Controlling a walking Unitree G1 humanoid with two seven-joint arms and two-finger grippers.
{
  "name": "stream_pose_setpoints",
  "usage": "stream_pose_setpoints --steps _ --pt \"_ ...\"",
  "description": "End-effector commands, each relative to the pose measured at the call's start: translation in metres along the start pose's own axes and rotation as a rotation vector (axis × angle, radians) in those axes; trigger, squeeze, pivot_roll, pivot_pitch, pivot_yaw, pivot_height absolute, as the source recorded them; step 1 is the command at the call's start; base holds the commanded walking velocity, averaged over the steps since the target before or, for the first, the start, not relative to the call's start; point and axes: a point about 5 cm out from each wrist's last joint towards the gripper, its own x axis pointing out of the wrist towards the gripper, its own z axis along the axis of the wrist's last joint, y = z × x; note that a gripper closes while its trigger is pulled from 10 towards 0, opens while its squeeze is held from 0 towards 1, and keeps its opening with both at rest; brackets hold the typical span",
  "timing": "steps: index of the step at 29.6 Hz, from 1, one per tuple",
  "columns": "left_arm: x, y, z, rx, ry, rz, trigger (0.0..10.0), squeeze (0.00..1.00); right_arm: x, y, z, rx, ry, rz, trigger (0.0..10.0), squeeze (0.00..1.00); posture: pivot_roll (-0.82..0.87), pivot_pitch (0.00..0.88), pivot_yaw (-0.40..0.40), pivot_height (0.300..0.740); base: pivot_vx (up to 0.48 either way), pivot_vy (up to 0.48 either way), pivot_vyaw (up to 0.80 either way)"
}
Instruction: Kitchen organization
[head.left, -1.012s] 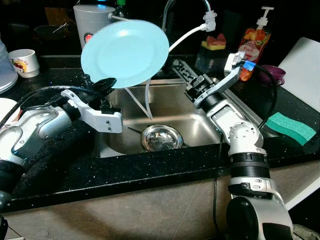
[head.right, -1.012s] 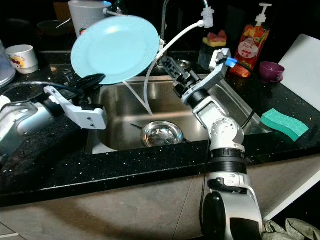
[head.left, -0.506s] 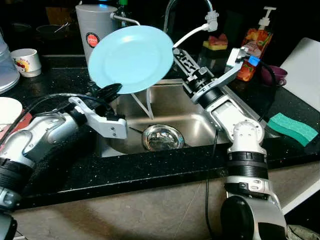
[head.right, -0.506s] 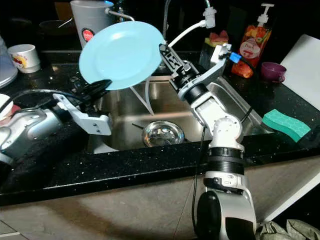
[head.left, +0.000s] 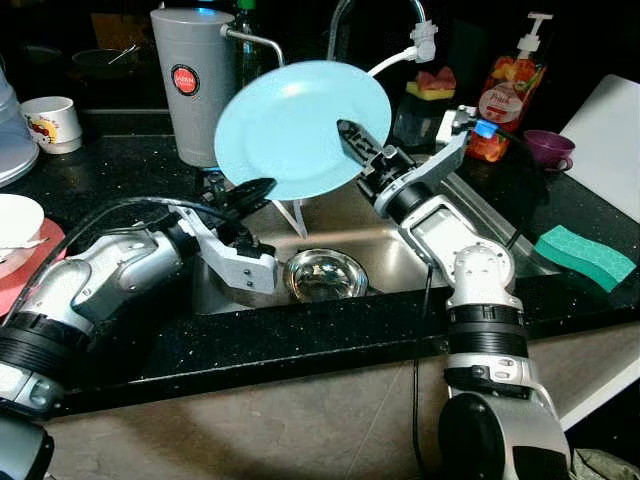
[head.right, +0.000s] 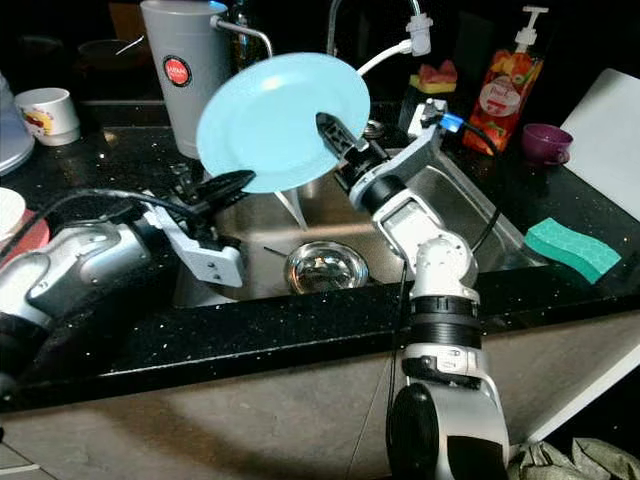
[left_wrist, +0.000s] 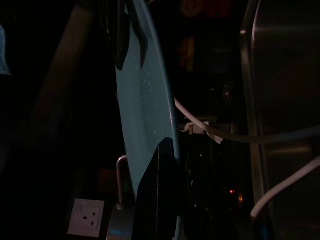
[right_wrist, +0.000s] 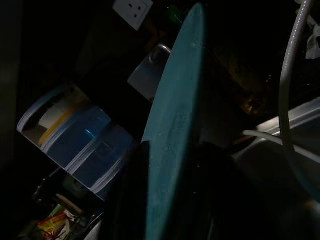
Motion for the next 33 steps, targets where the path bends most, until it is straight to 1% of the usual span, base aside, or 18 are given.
stream_pose_setpoints --steps 1,7,8,9,14,15,17,21,22,23,24,25,26,28,29,31,32,33 --pt "0.002 -0.001 0.004 0.011 -0.033 -0.018 10.0 0.0 0.001 0.0 -0.001 -0.011 -0.001 -0.008 0.0 0.0 0.17 0.157 -0.107 0.74 0.0 0.0 0.0" --pt "0.001 0.0 0.002 0.016 -0.031 -0.023 10.0 0.0 0.001 0.0 -0.001 -0.013 -0.002 -0.007 0.0 0.0 0.17 0.154 -0.107 0.74 0.0 0.0 0.0" --pt "0.001 0.001 0.001 0.011 -0.027 -0.025 10.0 0.2 0.001 0.0 -0.002 -0.014 -0.001 -0.007 0.0 0.0 0.17 0.154 -0.107 0.74 0.0 0.0 0.0" --pt "0.0 0.001 0.0 -0.017 -0.026 -0.041 10.0 1.0 0.001 0.0 -0.002 -0.015 0.001 -0.008 0.0 0.0 0.17 0.154 -0.107 0.74 0.0 0.0 0.0" --pt "0.0 0.004 -0.001 -0.037 -0.027 -0.034 10.0 1.0 0.002 -0.001 -0.003 -0.019 0.002 -0.011 0.0 0.0 0.18 0.149 -0.109 0.74 0.0 0.0 0.0" --pt "-0.003 0.005 0.0 -0.049 -0.028 -0.043 10.0 0.0 0.002 -0.003 -0.002 -0.028 -0.005 -0.026 0.0 0.0 0.18 0.149 -0.109 0.74 0.0 0.0 0.0" --pt "-0.006 0.006 0.001 -0.077 -0.026 -0.049 10.0 0.0 0.002 -0.006 0.001 -0.049 -0.021 -0.055 0.0 0.0 0.18 0.149 -0.109 0.74 0.0 0.0 0.0" --pt "-0.016 0.008 -0.001 -0.225 0.021 -0.06 10.0 0.0 0.002 -0.022 0.016 -0.162 -0.09 -0.188 0.0 0.0 0.2 0.15 -0.105 0.74 0.0 0.0 0.0" --pt "-0.02 0.008 0.0 -0.381 0.072 -0.075 10.0 0.0 0.001 -0.028 0.021 -0.307 -0.095 -0.247 10.0 0.0 0.2 0.15 -0.105 0.74 0.0 0.0 0.0" --pt "-0.024 0.009 0.003 -0.525 0.089 -0.098 10.0 0.0 0.0 -0.032 0.023 -0.434 -0.086 -0.283 10.0 0.0 0.2 0.154 -0.107 0.74 0.0 0.0 0.0" --pt "-0.024 0.009 0.003 -0.525 0.089 -0.098 10.0 0.0 0.0 -0.032 0.023 -0.434 -0.086 -0.283 10.0 0.0 0.2 0.154 -0.107 0.74 0.0 0.0 0.0" --pt "-0.026 0.009 0.006 -0.62 0.088 -0.121 10.0 0.0 0.0 -0.035 0.023 -0.52 -0.073 -0.3 10.0 0.0 0.2 0.156 -0.108 0.74 0.0 0.0 0.0" --pt "-0.026 0.013 0.008 -0.748 0.101 -0.125 10.0 0.0 0.0 -0.039 0.018 -0.643 -0.028 -0.321 10.0 0.0 0.21 0.157 -0.109 0.74 0.0 0.0 0.0" --pt "-0.025 0.025 0.001 -0.893 0.162 -0.104 10.0 0.0 0.0 -0.046 -0.004 -0.845 0.112 -0.315 10.0 0.0 0.22 0.161 -0.112 0.74 0.0 0.0 0.0" --pt "-0.024 0.029 -0.001 -0.928 0.177 -0.099 10.0 0.0 0.0 -0.049 -0.012 -0.899 0.162 -0.303 10.0 0.0 0.22 0.161 -0.112 0.74 0.0 0.0 0.0" --pt "-0.024 0.029 -0.001 -0.928 0.177 -0.099 10.0 0.0 0.0 -0.049 -0.012 -0.899 0.162 -0.303 10.0 0.0 0.22 0.161 -0.112 0.74 0.0 0.0 0.0" --pt "-0.025 0.038 -0.015 -0.979 0.246 -0.049 10.0 0.0 -0.002 -0.053 -0.032 -0.961 0.284 -0.261 10.0 0.04 0.22 0.161 -0.112 0.74 0.0 0.0 0.0" --pt "-0.025 0.038 -0.015 -0.979 0.246 -0.049 10.0 0.0 -0.002 -0.053 -0.032 -0.961 0.284 -0.261 10.0 0.04 0.22 0.161 -0.112 0.74 0.0 0.0 0.0"
